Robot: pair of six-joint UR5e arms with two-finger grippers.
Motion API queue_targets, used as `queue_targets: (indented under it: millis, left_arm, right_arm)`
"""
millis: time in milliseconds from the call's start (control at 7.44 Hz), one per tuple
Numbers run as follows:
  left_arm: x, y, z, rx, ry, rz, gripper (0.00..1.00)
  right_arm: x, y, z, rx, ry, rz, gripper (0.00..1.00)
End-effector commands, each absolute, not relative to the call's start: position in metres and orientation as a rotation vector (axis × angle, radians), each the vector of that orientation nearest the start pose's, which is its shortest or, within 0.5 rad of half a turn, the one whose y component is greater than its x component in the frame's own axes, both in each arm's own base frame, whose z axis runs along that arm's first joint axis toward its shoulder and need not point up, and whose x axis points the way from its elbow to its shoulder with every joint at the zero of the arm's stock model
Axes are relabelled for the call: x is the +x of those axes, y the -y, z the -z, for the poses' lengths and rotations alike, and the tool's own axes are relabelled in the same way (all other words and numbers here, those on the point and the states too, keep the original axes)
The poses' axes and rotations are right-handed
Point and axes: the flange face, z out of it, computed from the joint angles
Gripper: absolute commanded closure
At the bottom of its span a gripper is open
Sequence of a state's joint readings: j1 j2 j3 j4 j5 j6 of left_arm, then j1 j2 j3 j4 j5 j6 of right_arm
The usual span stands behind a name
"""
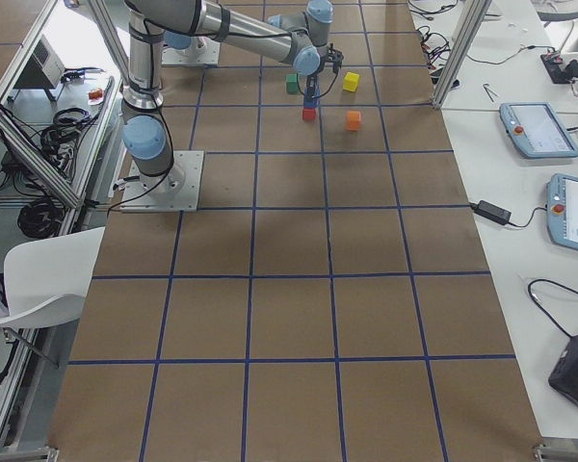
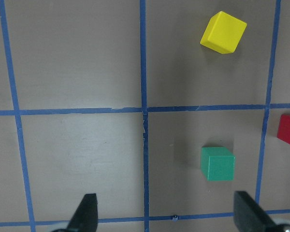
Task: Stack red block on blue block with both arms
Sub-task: 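Open the right gripper and lift it off the stack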
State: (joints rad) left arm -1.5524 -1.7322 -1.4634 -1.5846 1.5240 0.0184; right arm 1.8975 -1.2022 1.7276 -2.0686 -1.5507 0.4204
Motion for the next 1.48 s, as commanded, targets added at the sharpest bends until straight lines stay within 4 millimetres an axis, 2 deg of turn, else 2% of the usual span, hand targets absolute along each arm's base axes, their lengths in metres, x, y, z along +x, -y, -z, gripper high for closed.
queue_targets:
  millis: [0, 269, 403, 538, 672, 807, 1076, 1345]
  left_arm:
    - [-0.128, 0.555, -0.454, -0.003, -3.189, -0.109, 0.00]
    - [-0.128, 0.555, -0.454, -0.003, -3.189, -0.109, 0.00]
    - [-0.128, 0.555, -0.454, -0.003, -3.187, -0.109, 0.00]
    - [-0.128, 0.555, -0.454, -0.003, -3.189, -0.109, 0.00]
    - [-0.128, 0.557, -0.452, -0.003, -3.188, -0.114, 0.00]
    - [-0.128, 0.557, -0.452, -0.003, -3.188, -0.114, 0.00]
    - [-0.128, 0.557, -0.453, -0.003, -3.189, -0.109, 0.00]
    - [-0.129, 0.560, -0.447, -0.008, -3.188, -0.126, 0.00]
  right_arm:
    - [0.318, 0.513, -0.258, 0.142, -3.125, -0.069, 0.36]
    - [0.318, 0.513, -0.258, 0.142, -3.122, -0.069, 0.22]
    - [0.318, 0.514, -0.260, 0.135, -3.127, -0.061, 0.12]
    - [0.316, 0.516, -0.271, 0.123, -3.130, -0.029, 0.05]
    - [0.308, 0.520, -0.294, 0.121, -3.143, 0.020, 0.02]
    - [0.292, 0.517, -0.335, 0.066, -3.161, 0.036, 0.00]
    - [0.245, 0.514, -0.378, 0.133, -3.167, 0.002, 0.00]
    - [0.189, 0.494, -0.430, 0.138, -3.165, -0.003, 0.00]
